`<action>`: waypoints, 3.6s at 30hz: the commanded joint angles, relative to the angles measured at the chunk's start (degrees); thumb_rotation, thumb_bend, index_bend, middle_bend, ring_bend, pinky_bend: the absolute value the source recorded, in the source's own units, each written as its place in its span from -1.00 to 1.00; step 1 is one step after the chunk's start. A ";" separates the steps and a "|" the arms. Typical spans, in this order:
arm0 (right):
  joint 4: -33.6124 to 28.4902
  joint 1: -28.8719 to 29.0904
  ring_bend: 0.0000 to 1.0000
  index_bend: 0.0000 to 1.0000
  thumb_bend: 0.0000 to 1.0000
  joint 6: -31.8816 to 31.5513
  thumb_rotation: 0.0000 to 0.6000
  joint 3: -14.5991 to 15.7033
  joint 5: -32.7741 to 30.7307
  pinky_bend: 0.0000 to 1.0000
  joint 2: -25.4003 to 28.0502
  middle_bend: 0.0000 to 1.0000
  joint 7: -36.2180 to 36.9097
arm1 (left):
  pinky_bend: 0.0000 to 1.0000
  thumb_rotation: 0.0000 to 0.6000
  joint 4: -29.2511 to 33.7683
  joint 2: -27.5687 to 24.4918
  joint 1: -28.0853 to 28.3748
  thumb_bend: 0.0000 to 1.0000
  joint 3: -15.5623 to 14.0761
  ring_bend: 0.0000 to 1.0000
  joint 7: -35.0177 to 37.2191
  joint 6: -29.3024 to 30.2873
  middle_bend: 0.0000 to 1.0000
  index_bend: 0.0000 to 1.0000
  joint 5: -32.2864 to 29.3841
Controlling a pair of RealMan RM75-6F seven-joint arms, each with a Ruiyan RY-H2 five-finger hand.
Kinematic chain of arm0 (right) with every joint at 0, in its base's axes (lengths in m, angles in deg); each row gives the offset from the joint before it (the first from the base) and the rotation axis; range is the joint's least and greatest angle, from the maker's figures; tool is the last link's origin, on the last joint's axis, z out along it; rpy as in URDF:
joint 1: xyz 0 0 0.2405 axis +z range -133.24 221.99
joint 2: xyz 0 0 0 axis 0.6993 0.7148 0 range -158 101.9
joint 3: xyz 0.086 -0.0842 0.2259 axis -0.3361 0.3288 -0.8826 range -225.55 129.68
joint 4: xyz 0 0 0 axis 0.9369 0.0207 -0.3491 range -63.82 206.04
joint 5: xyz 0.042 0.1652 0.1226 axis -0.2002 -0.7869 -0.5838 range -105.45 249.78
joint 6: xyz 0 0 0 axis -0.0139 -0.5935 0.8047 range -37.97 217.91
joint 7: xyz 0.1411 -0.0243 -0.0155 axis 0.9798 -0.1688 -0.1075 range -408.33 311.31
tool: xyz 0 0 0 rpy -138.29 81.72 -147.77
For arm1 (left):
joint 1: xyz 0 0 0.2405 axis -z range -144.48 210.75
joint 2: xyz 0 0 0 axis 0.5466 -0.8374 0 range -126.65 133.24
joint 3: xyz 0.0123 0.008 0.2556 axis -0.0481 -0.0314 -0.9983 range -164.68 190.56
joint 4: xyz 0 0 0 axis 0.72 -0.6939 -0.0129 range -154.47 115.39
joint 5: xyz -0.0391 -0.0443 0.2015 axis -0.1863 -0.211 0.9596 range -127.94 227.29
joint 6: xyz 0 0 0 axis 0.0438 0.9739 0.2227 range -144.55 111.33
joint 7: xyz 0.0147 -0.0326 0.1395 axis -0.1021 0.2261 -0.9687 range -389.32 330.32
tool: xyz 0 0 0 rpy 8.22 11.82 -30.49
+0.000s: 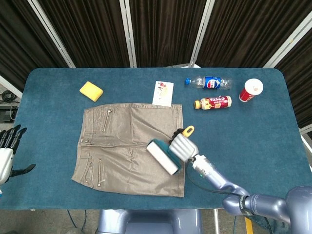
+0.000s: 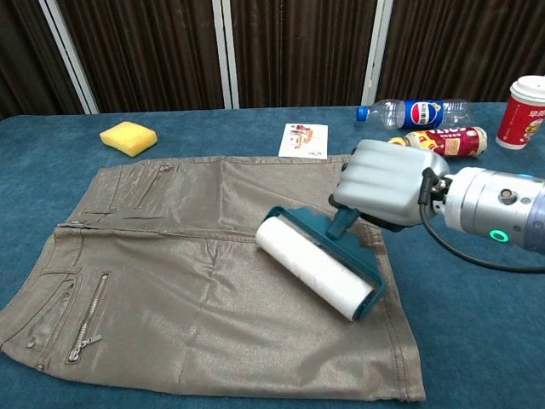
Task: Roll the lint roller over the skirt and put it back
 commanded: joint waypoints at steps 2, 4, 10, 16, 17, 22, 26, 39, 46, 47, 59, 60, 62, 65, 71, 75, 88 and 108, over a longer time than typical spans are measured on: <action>-4.24 1.47 -0.20 -0.04 0.85 1.25 1.00 0.38 -0.51 -0.15 -1.17 0.00 -4.04 | -1.00 1.00 0.06 -0.08 -0.03 -1.00 -0.10 -1.00 0.04 0.04 -1.00 -1.00 0.18; -6.11 2.03 -0.20 -0.04 0.85 2.00 1.00 0.42 -1.24 -0.15 -1.85 0.00 -5.44 | -1.00 1.00 0.07 -0.08 -0.06 -1.00 -0.15 -1.00 0.05 0.11 -1.00 -1.00 0.26; -9.52 2.80 -0.20 -0.04 0.85 2.79 1.00 0.66 -4.21 -0.15 -3.92 0.00 -8.27 | -1.00 1.00 0.05 -0.12 -0.10 -1.00 -0.30 -1.00 0.15 -0.06 -1.00 -1.00 0.19; -7.66 3.41 -0.20 -0.03 0.85 1.78 1.00 1.63 -4.86 -0.15 -5.41 0.00 -12.51 | -1.00 1.00 0.10 -0.05 -0.16 -1.00 -0.41 -1.00 -0.12 0.14 -1.00 -1.00 0.41; -7.14 3.45 -0.20 -0.03 0.85 1.55 1.00 1.81 -4.82 -0.15 -5.45 0.00 -13.16 | -1.00 1.00 0.09 -0.04 -0.16 -1.00 -0.38 -1.00 -0.11 0.14 -1.00 -1.00 0.33; -4.53 2.88 -0.20 -0.03 0.85 0.14 1.00 2.24 -5.66 -0.15 -4.42 0.00 -13.83 | -1.00 1.00 -0.09 -0.04 -0.13 -1.00 -0.18 -1.00 0.08 0.14 -1.00 -1.00 -0.02; -2.23 2.34 -0.20 -0.03 0.85 -1.18 1.00 2.88 -4.84 -0.14 -1.83 0.00 -13.38 | -1.00 1.00 0.03 -0.09 -0.13 -1.00 -0.14 -1.00 0.25 0.14 -1.00 -1.00 -0.09; 3.28 -0.54 -0.20 -0.03 0.84 -2.54 1.00 2.77 -8.88 -0.14 2.96 0.00 -8.22 | -1.00 1.00 0.51 -0.03 -0.03 -1.00 -0.26 -1.00 -0.15 0.19 -1.00 -1.00 0.29; -0.38 0.31 -0.20 -0.03 0.85 -2.45 1.00 3.39 -6.72 -0.14 3.43 0.00 -8.04 | -1.00 1.00 0.49 0.00 0.08 -1.00 -0.18 -1.00 -0.19 0.04 -1.00 -1.00 0.13; -1.22 0.49 -0.20 -0.03 0.85 -2.32 1.00 3.66 -6.32 -0.14 3.37 0.00 -8.35 | -1.00 1.00 0.50 -0.02 0.07 -1.00 -0.20 -1.00 -0.17 0.07 -1.00 -1.00 0.16; -12.38 2.96 -0.20 -0.03 0.85 -0.91 1.00 5.02 -8.27 -0.14 -2.30 0.00 -18.48 | -1.00 1.00 0.28 -0.11 0.01 -1.00 -0.25 -1.00 0.13 0.09 -1.00 -1.00 0.11; -12.83 3.26 -0.20 -0.03 0.85 -0.96 1.00 4.93 -8.80 -0.14 -2.88 0.00 -19.58 | -1.00 1.00 0.23 -0.13 0.00 -1.00 -0.21 -1.00 0.21 0.08 -1.00 -1.00 -0.02; -13.68 3.79 -0.20 -0.03 0.85 -1.16 1.00 4.72 -10.10 -0.14 -4.14 0.00 -21.62 | -1.00 1.00 0.06 -0.12 0.04 -1.00 -0.11 -1.00 0.26 -0.02 -1.00 -1.00 -0.29; -14.43 4.41 -0.20 -0.03 0.85 -1.33 1.00 4.71 -11.90 -0.14 -5.48 0.00 -23.64 | -1.00 1.00 -0.05 -0.15 0.08 -1.00 -0.05 -1.00 0.39 -0.12 -1.00 -1.00 -0.43; -13.73 4.82 -0.20 -0.03 0.85 -2.57 1.00 5.45 -13.81 -0.14 -6.43 0.00 -25.15 | -1.00 1.00 -0.32 -0.17 -0.01 -1.00 -0.05 -1.00 0.59 -0.03 -1.00 -1.00 -0.51; -11.71 4.44 -0.20 -0.03 0.85 -4.17 1.00 5.70 -13.27 -0.14 -5.24 0.00 -23.86 | -1.00 1.00 -0.41 -0.09 0.03 -1.00 -0.03 -1.00 0.47 -0.08 -1.00 -1.00 -0.56; 0.05 0.45 -0.20 -0.03 0.85 -6.91 1.00 5.29 -13.47 -0.14 1.33 0.00 -10.67 | -1.00 1.00 -0.83 0.86 0.48 -1.00 -0.01 -1.00 -1.17 -1.11 -1.00 -1.00 -1.54; 6.21 -6.36 -0.57 -0.75 -0.76 -6.36 1.00 3.61 -22.24 -0.29 6.98 -0.45 1.17 | -1.00 1.00 0.15 0.85 0.21 -1.00 -0.40 -1.00 -1.90 -0.23 -1.00 -1.00 -0.47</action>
